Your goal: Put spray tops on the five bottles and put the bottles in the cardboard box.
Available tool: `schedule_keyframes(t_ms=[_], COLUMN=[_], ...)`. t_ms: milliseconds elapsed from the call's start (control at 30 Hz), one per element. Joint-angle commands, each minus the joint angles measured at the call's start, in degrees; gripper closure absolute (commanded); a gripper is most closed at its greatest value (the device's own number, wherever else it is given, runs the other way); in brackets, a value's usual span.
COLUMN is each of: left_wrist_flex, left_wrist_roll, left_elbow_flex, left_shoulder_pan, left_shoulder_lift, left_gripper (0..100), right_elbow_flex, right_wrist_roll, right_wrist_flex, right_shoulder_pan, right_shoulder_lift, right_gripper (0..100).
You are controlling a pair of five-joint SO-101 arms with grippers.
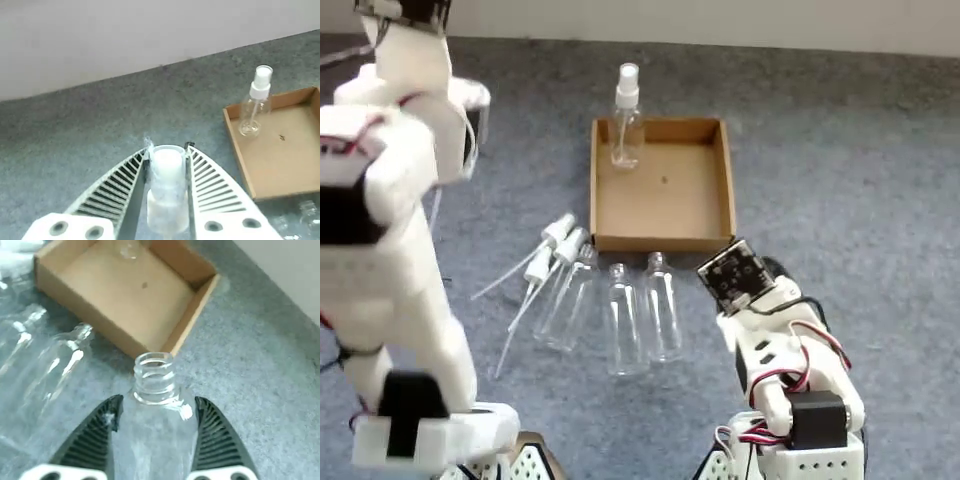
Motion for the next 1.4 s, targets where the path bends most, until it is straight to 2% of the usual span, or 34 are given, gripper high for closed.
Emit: schedule_keyframes(t_ms=[0, 100, 167, 300, 433, 633, 733, 900, 1067, 1367], left_wrist_flex=[-2.02, -5.71, -7.65, -11.43, -18.11, -28.84, -33.76, -40.00, -40.09, -50.20], left_wrist_roll=[3.52, 8.44, 10.90, 14.77, 18.37, 18.20, 17.49, 11.60, 11.16, 10.99], left_elbow_flex=[9.01, 11.38, 11.91, 11.82, 11.91, 12.62, 14.73, 16.66, 18.15, 30.64], left_shoulder_pan=[6.73, 11.21, 13.49, 16.48, 19.56, 23.96, 28.18, 33.98, 35.91, 35.65], left_shoulder_lift=[-14.02, -18.68, -21.05, -25.10, -28.79, -25.98, -22.20, -17.98, -14.90, -14.29], left_gripper=[97, 97, 97, 97, 97, 97, 97, 100, 100, 100], right_elbow_flex=[-3.38, -3.38, -3.38, -3.30, 0.66, 11.03, 14.11, 15.34, 15.08, 15.16], right_wrist_roll=[-11.60, -23.56, -26.64, -27.16, -27.25, -27.34, -27.34, -27.43, -35.60, -35.87], right_wrist_flex=[-8.40, -16.13, -19.74, -25.01, -33.80, -43.74, -47.43, -46.90, -46.81, -46.81], right_shoulder_pan=[-2.77, -10.68, -16.40, -24.92, -28.70, -34.07, -34.15, -33.63, -27.38, -26.33], right_shoulder_lift=[0.22, 0.22, 0.22, 0.22, -0.31, -0.31, -0.31, -0.31, -0.31, -0.31], right_gripper=[99.4, 99.4, 99.4, 99.4, 99.4, 99.4, 99.4, 99.4, 99.4, 99.4])
